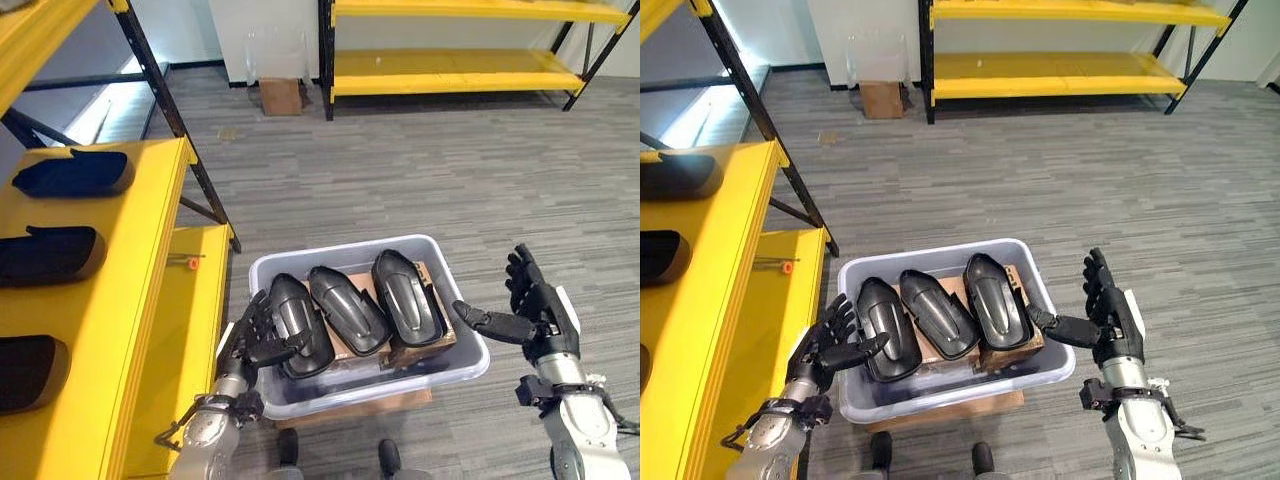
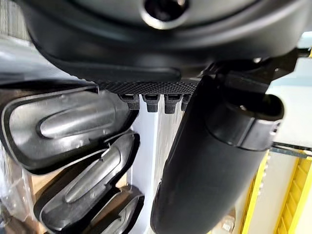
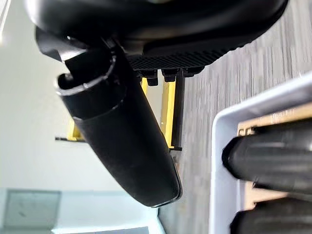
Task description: Move parts from the plastic box to the shelf.
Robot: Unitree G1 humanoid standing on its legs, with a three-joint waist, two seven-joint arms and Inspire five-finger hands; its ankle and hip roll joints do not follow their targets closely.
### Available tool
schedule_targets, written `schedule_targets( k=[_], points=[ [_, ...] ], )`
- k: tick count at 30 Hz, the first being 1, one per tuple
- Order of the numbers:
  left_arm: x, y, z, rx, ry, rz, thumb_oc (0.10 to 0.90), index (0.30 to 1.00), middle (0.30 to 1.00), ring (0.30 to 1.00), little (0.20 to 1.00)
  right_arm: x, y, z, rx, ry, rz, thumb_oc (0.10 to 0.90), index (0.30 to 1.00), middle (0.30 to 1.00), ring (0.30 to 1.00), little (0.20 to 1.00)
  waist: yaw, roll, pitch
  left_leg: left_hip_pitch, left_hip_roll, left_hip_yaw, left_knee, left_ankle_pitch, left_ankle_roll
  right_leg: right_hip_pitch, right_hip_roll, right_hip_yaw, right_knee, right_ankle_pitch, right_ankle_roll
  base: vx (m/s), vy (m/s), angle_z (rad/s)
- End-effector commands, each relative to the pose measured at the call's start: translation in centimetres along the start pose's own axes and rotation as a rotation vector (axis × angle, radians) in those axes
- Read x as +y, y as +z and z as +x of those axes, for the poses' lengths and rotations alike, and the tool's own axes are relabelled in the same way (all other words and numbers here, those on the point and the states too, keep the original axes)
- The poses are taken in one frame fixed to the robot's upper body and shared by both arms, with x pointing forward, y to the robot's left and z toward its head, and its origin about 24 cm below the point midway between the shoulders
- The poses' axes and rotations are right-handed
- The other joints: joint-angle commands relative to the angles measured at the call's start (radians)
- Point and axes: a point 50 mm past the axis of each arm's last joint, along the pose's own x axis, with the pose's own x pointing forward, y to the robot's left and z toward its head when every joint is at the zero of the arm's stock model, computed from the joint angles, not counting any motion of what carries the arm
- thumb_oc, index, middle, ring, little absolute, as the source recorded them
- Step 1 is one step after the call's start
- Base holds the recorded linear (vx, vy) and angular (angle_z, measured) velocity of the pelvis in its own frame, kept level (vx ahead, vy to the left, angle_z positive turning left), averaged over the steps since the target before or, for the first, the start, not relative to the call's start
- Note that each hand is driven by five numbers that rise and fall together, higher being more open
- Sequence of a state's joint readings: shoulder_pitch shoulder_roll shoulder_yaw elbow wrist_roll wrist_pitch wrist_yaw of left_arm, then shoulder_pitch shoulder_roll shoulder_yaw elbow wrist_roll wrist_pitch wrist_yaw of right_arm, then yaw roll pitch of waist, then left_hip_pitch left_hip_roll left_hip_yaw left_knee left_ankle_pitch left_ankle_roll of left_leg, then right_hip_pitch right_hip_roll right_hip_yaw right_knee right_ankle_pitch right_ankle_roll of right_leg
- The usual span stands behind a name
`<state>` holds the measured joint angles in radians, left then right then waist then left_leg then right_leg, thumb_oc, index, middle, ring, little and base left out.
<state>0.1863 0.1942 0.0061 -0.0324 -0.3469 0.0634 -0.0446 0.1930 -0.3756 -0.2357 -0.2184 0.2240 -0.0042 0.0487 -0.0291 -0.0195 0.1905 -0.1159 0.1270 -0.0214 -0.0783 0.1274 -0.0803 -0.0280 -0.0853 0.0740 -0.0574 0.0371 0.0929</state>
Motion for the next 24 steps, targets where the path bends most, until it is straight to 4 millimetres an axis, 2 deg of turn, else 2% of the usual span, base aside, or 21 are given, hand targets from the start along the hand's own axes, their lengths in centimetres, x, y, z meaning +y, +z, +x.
schedule_targets(
  k=[1,6,7,8,10,11,12,14,17,24],
  points=[
    [-0.7,6.3,1.2,-0.309,-0.045,0.048,0.9,1.0,1.0,1.0,1.0,-1.0,7.7,2.0,-0.405,-0.041,-0.166,0.9,1.0,1.0,1.0,1.0,0.01,0.012,0.052,0.038,-0.005,0.008,-0.009,-0.066,0.046,-0.052,0.007,-0.031,0.036,0.061,-0.093,-0.1,-0.03,0.08],
    [-0.9,7.5,1.5,-0.354,-0.043,0.062,0.9,1.0,1.0,1.0,1.0,-1.7,10.6,3.3,-0.492,-0.029,-0.417,0.9,1.0,1.0,1.0,1.0,0.012,0.022,0.153,-0.003,0.005,0.006,0.012,-0.05,0.036,-0.073,0.004,-0.04,0.033,0.066,-0.093,-0.12,-0.035,0.04],
    [-1.2,8.0,1.7,-0.372,-0.046,0.064,0.9,1.0,1.0,1.0,1.0,-1.6,11.9,3.8,-0.538,-0.012,-0.503,0.9,1.0,1.0,1.0,1.0,0.007,0.025,0.196,-0.021,0.007,0.005,0.022,-0.046,0.033,-0.083,0.004,-0.043,0.031,0.068,-0.092,-0.11,-0.027,-0.01],
    [-1.2,8.0,1.7,-0.372,-0.045,0.064,0.9,1.0,1.0,1.0,1.0,-1.6,12.0,3.8,-0.539,-0.012,-0.503,0.9,1.0,1.0,1.0,1.0,0.007,0.025,0.196,-0.021,0.007,0.004,0.023,-0.046,0.033,-0.083,0.004,-0.043,0.031,0.068,-0.092,-0.11,-0.025,-0.01],
    [-1.4,8.4,1.8,-0.388,-0.048,0.065,0.9,1.0,1.0,1.0,1.0,-1.2,13.1,4.0,-0.579,0.02,-0.562,0.9,1.0,1.0,1.0,1.0,0.004,0.025,0.228,-0.034,0.008,0.001,0.026,-0.043,0.031,-0.092,0.004,-0.044,0.029,0.071,-0.092,-0.09,-0.025,-0.02],
    [-1.6,8.7,2.0,-0.398,-0.051,0.064,0.9,1.0,1.0,1.0,1.0,-0.8,14.2,4.2,-0.622,0.056,-0.641,0.9,1.0,1.0,1.0,1.0,0.002,0.018,0.262,-0.046,0.01,0.001,0.029,-0.04,0.029,-0.103,0.003,-0.041,0.028,0.076,-0.091,-0.09,-0.028,-0.02],
    [-1.6,8.7,2.0,-0.398,-0.051,0.064,0.9,1.0,1.0,1.0,1.0,-0.8,14.2,4.2,-0.622,0.057,-0.641,0.9,1.0,1.0,1.0,1.0,0.001,0.019,0.262,-0.046,0.01,0.0,0.029,-0.04,0.029,-0.102,0.003,-0.041,0.028,0.076,-0.091,-0.09,-0.02,-0.03],
    [-1.9,9.2,2.2,-0.415,-0.052,0.064,0.9,1.0,1.0,1.0,1.0,-0.2,15.8,3.8,-0.694,0.095,-0.755,0.9,1.0,1.0,1.0,1.0,-0.008,0.01,0.303,-0.058,0.013,-0.002,0.033,-0.037,0.027,-0.116,0.004,-0.037,0.026,0.08,-0.09,-0.07,-0.014,-0.02],
    [-2.2,9.3,2.3,-0.418,-0.055,0.055,0.9,1.0,1.0,1.0,1.0,0.3,16.5,3.1,-0.729,0.134,-0.815,0.9,1.0,1.0,1.0,1.0,-0.021,-0.001,0.329,-0.068,0.015,0.002,0.04,-0.034,0.021,-0.127,0.003,-0.035,0.029,0.087,-0.089,-0.05,-0.023,-0.02],
    [-1.8,9.1,2.2,-0.404,-0.039,0.068,0.9,1.0,1.0,1.0,1.0,1.3,17.9,1.7,-0.823,0.183,-0.942,0.9,1.0,1.0,1.0,1.0,-0.04,-0.022,0.329,-0.101,0.024,0.002,0.044,-0.035,0.021,-0.166,0.008,-0.031,0.035,0.092,-0.085,0.0,0.0,0.0]
  ],
)
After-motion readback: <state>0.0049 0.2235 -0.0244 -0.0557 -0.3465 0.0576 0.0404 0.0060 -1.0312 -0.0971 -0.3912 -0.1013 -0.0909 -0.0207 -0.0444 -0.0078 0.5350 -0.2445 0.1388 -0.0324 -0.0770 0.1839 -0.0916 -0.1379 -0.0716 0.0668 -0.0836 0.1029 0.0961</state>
